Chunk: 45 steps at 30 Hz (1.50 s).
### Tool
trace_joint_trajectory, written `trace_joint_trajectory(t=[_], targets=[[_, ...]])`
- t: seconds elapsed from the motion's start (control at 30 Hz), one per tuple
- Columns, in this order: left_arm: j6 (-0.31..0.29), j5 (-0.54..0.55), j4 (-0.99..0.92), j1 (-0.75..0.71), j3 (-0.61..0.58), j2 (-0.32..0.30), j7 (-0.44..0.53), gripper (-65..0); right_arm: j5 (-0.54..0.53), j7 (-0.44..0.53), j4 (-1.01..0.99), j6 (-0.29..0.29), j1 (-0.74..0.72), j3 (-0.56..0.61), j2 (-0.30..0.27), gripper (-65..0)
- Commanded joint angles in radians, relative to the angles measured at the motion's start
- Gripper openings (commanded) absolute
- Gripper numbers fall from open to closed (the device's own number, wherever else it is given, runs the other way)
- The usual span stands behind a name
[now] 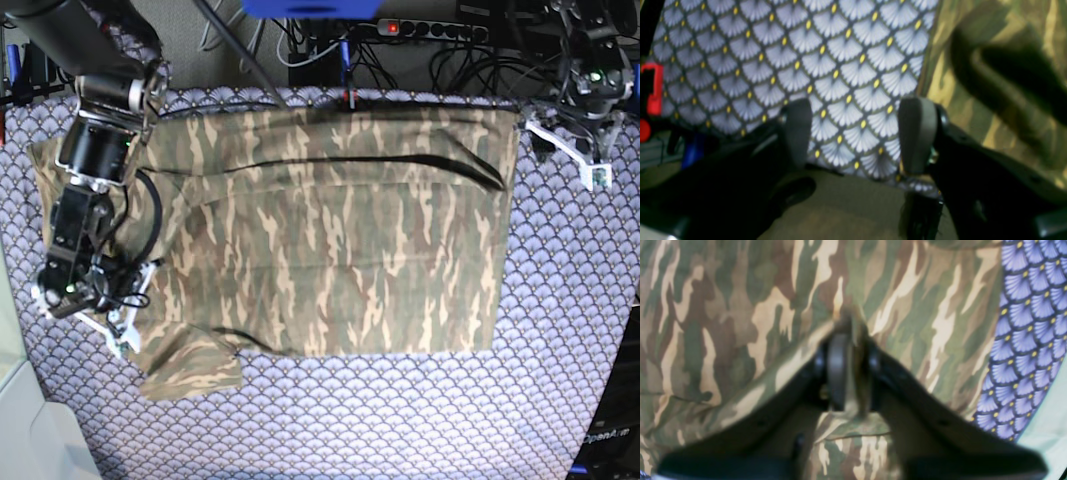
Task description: Fold the T-shirt properly
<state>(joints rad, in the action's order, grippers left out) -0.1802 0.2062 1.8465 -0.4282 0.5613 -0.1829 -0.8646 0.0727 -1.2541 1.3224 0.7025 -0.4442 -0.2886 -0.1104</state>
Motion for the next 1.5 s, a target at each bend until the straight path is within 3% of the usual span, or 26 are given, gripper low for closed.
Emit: trace_joint_trajectory(t=[0.0,0.13,0.2,0.53,0.7,0.8,0.93,1.07,1.17,1.3,1.47], targets=[[0.003,0.0,0.02,0.001,0.007,-0.013,0.021,-24.9,-0.011,0.006,0.013,-0.004,-0.018,-0.002,-0.01,-45.6],[0.003,0.0,0.02,0.001,0.009,-0.016,0.021,-24.9,-0.011,0.007,0.016,-0.004,-0.005,-0.002,-0.012,-33.7],[0.003,0.0,0.02,0.001,0.033,-0.013,0.021,-24.9,-0.011,0.007,0.016,-0.004,-0.005,-0.004,-0.028,-30.8],[0.003,-0.007,0.092,0.05,0.099,-0.019,0.008,-24.7,-0.011,0.058,0.012,-0.004,-0.051,0.002,-0.104,-30.2],[0.003,-0.009,0.092,0.216,0.099,-0.053,-0.147,-24.7,-0.004,0.161,-0.048,-0.004,-0.124,0.061,-0.11,-30.2],[0.005,-0.011,0.08,0.331,0.092,-0.062,-0.193,-24.7,-0.004,0.198,-0.182,-0.004,-0.203,0.108,-0.128,-30.2],[0.005,-0.012,-0.072,0.546,0.047,-0.125,-0.221,-24.7,-0.004,0.267,-0.32,-0.004,-0.293,0.119,-0.137,-30.2],[0.005,-0.009,-0.285,0.696,-0.042,-0.172,-0.16,-24.7,-0.004,0.311,-0.349,-0.004,-0.316,0.125,-0.156,-30.2],[0.005,-0.011,-0.437,0.771,-0.145,-0.201,-0.04,-24.7,-0.004,0.316,-0.352,-0.004,-0.321,0.124,-0.179,-30.2],[0.005,-0.011,-0.632,0.857,-0.307,-0.229,0.114,-24.7,-0.003,0.391,-0.352,-0.004,-0.319,0.127,-0.186,-30.2],[0.005,-0.007,-0.779,0.889,-0.335,-0.218,0.23,-24.6,-0.003,0.468,-0.38,-0.004,-0.321,0.127,-0.211,-30.2]])
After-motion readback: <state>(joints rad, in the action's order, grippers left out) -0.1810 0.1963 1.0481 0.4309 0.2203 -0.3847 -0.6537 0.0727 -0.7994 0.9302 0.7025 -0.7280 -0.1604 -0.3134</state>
